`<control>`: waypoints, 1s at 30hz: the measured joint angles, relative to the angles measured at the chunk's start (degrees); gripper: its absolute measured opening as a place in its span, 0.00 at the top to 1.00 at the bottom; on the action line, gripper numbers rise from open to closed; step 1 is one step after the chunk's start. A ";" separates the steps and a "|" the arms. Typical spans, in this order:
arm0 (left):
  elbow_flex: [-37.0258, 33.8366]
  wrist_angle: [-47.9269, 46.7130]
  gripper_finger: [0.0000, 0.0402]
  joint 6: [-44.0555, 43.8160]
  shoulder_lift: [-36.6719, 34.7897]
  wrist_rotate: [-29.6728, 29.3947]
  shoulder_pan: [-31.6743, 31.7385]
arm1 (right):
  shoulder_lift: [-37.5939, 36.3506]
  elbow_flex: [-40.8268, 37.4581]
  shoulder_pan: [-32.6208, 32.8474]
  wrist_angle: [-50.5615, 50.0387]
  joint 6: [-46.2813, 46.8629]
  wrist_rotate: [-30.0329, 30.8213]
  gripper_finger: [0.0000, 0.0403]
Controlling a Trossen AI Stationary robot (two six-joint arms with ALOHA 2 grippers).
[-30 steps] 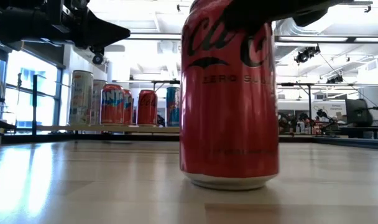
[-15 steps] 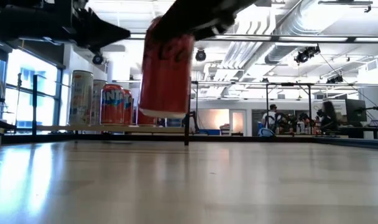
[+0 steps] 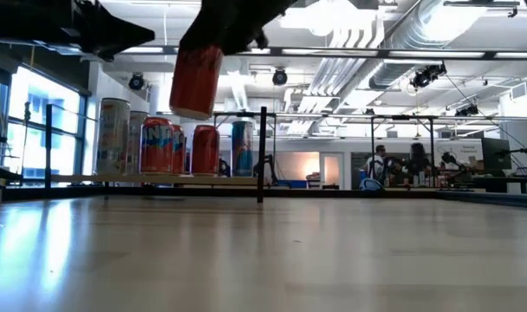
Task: Place canned beverage on shelf
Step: Put the red soda can aligned with the other red soda can on the shelf
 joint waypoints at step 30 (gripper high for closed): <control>0.02 -7.52 1.00 2.89 -13.24 -0.70 0.04 | 27.76 34.05 -18.22 -16.83 -6.88 -10.26 0.29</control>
